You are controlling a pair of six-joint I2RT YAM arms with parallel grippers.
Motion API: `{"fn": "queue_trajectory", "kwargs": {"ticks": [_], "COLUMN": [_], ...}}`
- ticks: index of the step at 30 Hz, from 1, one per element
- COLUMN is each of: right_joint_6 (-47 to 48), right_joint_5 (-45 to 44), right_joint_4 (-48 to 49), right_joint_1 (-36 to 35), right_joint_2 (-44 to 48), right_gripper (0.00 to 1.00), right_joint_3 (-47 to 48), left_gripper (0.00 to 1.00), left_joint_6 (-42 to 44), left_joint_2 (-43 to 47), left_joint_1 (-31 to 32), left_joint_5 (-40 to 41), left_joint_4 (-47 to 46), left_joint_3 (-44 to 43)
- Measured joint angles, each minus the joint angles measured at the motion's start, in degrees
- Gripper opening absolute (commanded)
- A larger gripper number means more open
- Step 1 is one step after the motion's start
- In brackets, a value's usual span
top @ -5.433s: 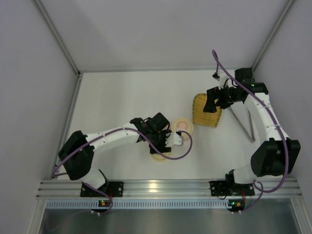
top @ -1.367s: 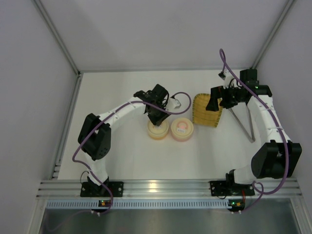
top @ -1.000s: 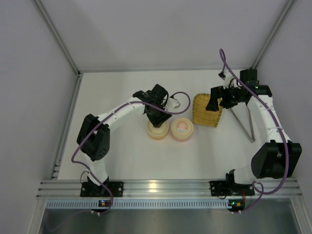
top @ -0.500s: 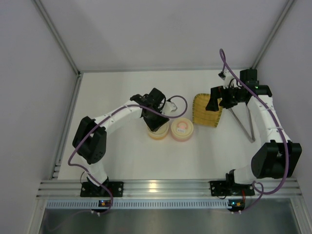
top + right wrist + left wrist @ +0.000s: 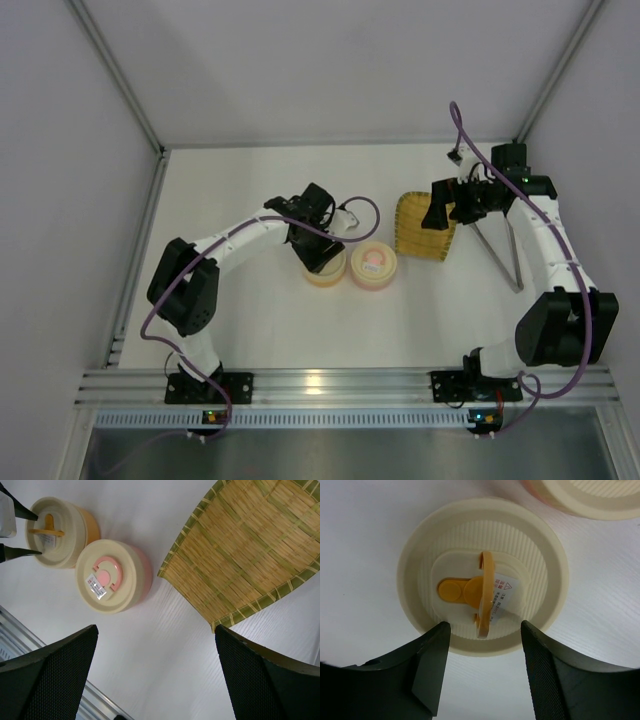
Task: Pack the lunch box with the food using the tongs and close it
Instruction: Close the box lid on the packing box.
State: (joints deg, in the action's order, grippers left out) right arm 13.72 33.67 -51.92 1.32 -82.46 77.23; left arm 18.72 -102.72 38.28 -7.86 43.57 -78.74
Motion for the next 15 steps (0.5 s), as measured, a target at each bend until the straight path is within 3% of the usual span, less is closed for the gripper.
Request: {"fn": "queue_trajectory", "kwargs": {"ticks": [15], "right_joint_6": [0.0], "right_joint_5": [0.3], "right_joint_4": [0.0], "right_joint_1": [0.0], "right_joint_2": [0.0], "right_gripper": [0.99], "right_joint_3": [0.0], "left_gripper": [0.66], "left_joint_6": [0.1], "left_joint_2": [0.0], "left_joint_1": [0.0], "left_joint_5": [-0.2], "left_joint_4": [1.8], "left_joint_3": [-8.2]}}
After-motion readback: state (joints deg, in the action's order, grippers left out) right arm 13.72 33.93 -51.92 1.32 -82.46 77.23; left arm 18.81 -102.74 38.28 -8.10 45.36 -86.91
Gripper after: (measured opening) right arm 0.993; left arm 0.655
